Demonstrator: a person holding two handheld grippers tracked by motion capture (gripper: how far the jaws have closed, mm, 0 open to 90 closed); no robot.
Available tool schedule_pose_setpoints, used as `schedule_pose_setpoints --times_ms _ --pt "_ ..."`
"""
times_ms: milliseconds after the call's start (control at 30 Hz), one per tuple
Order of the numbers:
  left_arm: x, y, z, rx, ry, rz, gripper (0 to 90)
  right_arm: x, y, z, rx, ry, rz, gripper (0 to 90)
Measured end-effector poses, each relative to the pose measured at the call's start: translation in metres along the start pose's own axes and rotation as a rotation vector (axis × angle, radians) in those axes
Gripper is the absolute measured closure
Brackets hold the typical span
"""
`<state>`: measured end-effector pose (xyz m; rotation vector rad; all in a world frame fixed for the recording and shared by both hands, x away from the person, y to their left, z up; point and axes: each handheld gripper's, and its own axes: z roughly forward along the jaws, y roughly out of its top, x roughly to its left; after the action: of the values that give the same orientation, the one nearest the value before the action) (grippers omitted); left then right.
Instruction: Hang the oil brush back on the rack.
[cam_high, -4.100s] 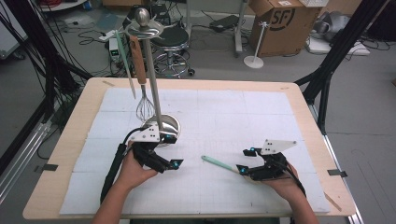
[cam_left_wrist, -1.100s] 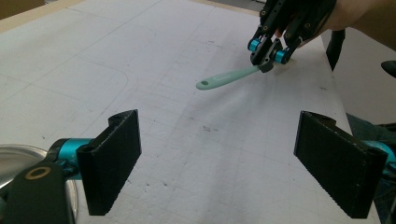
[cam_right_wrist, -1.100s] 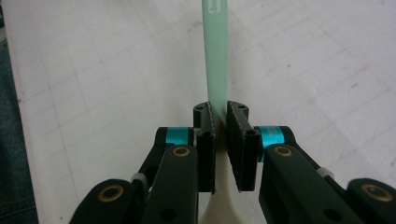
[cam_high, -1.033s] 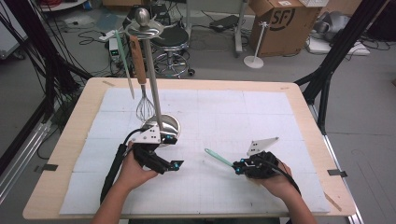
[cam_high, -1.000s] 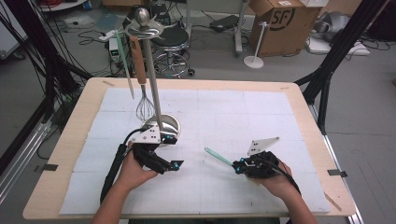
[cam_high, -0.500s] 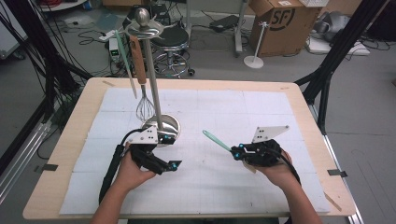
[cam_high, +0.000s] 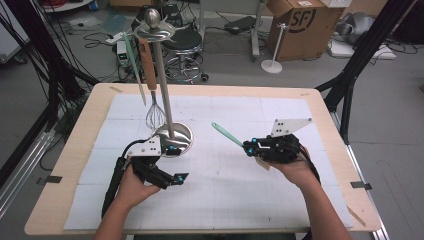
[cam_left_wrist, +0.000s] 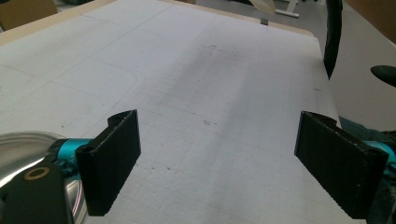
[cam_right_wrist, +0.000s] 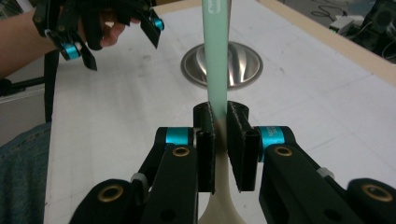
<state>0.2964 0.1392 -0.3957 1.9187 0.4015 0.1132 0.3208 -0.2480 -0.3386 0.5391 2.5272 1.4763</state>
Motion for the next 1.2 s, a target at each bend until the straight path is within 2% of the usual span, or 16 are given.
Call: schedule_pose_setpoints --times_ms 133,333,367,433,500,833,900,1000,1200 --pt "0.000 -0.001 -0.003 -0.004 0.003 -0.004 15.0 -0.003 0.014 -0.001 -0.029 0.005 -0.024 82.7" --pt "0.000 0.000 -0.005 -0.013 0.005 -0.002 15.0 -0.007 0.033 -0.001 -0.059 0.026 -0.027 82.7" --pt "0.000 0.000 -0.006 -0.013 0.006 -0.004 15.0 -0.009 0.036 0.000 -0.072 0.026 -0.047 82.7" --pt "0.000 0.000 -0.006 -0.013 0.006 -0.003 15.0 -0.009 0.042 0.000 -0.078 0.039 -0.046 82.7" --pt "0.000 0.000 -0.006 -0.015 0.005 -0.005 15.0 -0.011 0.047 0.000 -0.091 0.036 -0.070 82.7" --pt "0.001 -0.001 -0.006 -0.015 0.002 -0.004 14.9 -0.016 0.073 -0.003 -0.134 0.060 -0.073 82.7" --pt "0.001 -0.001 -0.006 -0.015 0.003 -0.002 15.0 -0.018 0.079 -0.004 -0.156 0.059 -0.097 82.7" --pt "0.001 -0.001 -0.006 -0.012 0.002 -0.003 15.0 -0.019 0.086 -0.005 -0.169 0.066 -0.094 82.7" --pt "0.002 -0.001 -0.006 -0.014 0.004 -0.005 15.0 -0.019 0.104 -0.005 -0.218 0.068 -0.130 82.7"
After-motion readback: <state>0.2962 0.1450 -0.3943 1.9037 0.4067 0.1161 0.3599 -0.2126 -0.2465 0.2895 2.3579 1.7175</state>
